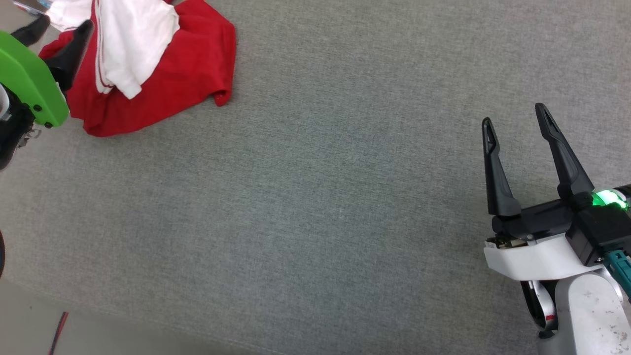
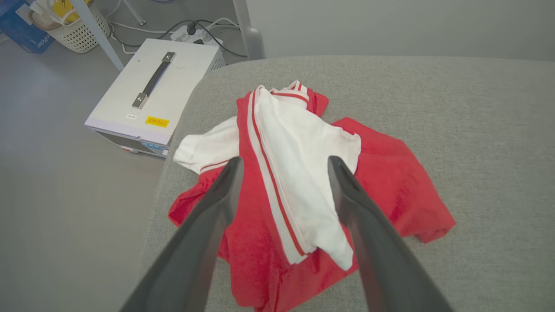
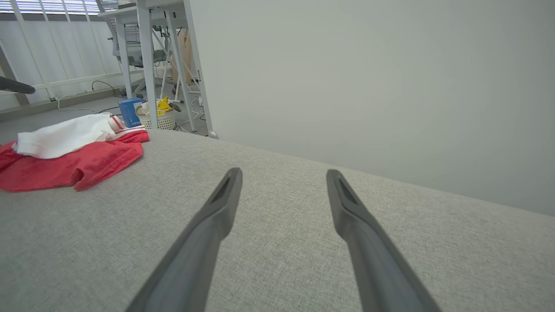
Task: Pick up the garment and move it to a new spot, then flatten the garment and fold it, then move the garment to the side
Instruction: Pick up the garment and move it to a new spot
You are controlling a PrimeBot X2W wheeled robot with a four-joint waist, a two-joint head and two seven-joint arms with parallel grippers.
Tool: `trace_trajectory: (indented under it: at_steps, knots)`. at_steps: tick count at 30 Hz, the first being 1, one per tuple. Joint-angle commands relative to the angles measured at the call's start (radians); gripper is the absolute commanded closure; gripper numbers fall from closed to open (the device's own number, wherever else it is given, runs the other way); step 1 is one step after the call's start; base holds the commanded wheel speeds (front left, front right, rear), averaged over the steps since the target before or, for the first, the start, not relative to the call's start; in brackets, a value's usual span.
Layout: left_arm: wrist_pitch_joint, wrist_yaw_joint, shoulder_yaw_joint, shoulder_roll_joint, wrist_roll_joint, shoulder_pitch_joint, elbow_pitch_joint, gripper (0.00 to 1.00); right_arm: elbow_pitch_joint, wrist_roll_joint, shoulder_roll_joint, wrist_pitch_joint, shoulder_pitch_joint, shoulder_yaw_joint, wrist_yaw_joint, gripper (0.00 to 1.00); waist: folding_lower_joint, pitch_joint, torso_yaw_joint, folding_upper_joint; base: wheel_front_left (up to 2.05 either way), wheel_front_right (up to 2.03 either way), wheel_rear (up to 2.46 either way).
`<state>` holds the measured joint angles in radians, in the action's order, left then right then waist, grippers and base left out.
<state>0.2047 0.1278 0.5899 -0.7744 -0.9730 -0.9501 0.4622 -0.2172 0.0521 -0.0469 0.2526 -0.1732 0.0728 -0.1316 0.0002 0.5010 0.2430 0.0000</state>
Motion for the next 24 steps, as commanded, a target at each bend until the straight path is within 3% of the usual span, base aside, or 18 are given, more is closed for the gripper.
trace_trajectory:
  at_steps: [1, 5, 9, 15, 17, 18, 24]
  knots:
    - [0.049, 0.003, 0.023, -0.011, -0.059, -0.033, 0.008, 0.00, -0.007, 0.006, -0.003, 0.009, -0.021, 0.000, 0.001, 0.00, -0.0002, 0.036, -0.031, 0.0000, 0.00, 0.00, 0.00]
    - [0.210, 0.003, 0.092, -0.043, -0.167, -0.077, 0.055, 0.00, -0.010, 0.002, -0.003, 0.009, -0.036, 0.002, 0.001, 0.00, -0.0002, 0.067, -0.057, 0.0000, 0.00, 0.00, 0.00]
    - [0.324, 0.003, 0.160, -0.056, -0.187, -0.104, 0.127, 0.00, -0.013, -0.008, -0.003, 0.009, -0.046, -0.005, 0.001, 0.00, -0.0002, 0.092, -0.079, 0.0000, 0.00, 0.00, 0.00]
    - [0.393, 0.003, 0.251, -0.010, -0.186, -0.105, 0.234, 0.00, -0.009, -0.011, -0.003, 0.009, -0.058, -0.002, 0.001, 0.00, -0.0002, 0.112, -0.098, 0.0000, 0.00, 0.00, 0.00]
    - [0.378, 0.003, 0.286, 0.026, -0.191, -0.099, 0.285, 0.90, 0.000, -0.016, -0.003, 0.009, -0.062, -0.001, 0.001, 0.00, -0.0002, 0.103, -0.101, 0.0000, 0.00, 0.00, 0.00]
    - [0.364, 0.003, 0.294, 0.030, -0.191, -0.101, 0.291, 1.00, 0.002, -0.018, -0.003, 0.009, -0.062, -0.001, 0.001, 0.00, -0.0002, 0.097, -0.100, 0.0000, 0.00, 0.00, 0.00]
    - [0.232, 0.003, 0.308, 0.007, -0.200, -0.126, 0.272, 1.00, 0.016, -0.044, -0.003, 0.009, -0.050, -0.002, 0.001, 0.00, -0.0002, 0.039, -0.082, 0.0000, 0.00, 0.00, 0.00]
